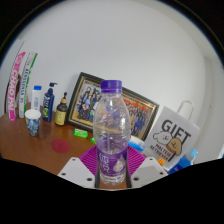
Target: Pour water
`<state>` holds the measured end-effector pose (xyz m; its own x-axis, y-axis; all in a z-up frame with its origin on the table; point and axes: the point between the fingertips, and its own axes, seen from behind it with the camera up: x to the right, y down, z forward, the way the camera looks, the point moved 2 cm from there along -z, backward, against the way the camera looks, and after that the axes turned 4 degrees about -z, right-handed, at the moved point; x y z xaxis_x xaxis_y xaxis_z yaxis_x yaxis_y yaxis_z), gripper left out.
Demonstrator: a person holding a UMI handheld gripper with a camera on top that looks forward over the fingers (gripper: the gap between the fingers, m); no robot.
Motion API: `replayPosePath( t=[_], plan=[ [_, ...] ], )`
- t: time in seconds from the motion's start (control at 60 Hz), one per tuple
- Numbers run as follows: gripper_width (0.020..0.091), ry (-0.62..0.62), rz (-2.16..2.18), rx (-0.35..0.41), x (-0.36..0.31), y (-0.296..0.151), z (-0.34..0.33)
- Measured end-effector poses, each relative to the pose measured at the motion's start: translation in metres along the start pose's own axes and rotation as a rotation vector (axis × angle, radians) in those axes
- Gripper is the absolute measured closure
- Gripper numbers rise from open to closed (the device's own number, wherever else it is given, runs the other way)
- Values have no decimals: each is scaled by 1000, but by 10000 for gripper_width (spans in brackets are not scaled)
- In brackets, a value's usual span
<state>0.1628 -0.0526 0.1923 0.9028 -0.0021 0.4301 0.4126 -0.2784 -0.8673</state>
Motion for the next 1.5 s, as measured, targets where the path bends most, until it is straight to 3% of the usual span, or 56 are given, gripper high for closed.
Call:
replayPosePath(
  t=[0.183, 0.333, 0.433, 0.617, 0.75, 0.95, 1.183, 1.5],
  plan=[
    [756, 102, -352, 6, -29, -83, 34],
    [757, 155, -725, -2, -76, -126, 63],
    [757, 158, -969, -5, -111, -137, 79],
    [752, 151, -1343, -76, -153, -129, 106],
    [754, 171, -1584, -17, -178, -140, 113],
    [752, 156, -1681, -21, -192, -138, 116],
    [753, 104, -1452, -8, -183, -144, 107],
    [754, -150, -372, 31, -172, -154, 84]
  ],
)
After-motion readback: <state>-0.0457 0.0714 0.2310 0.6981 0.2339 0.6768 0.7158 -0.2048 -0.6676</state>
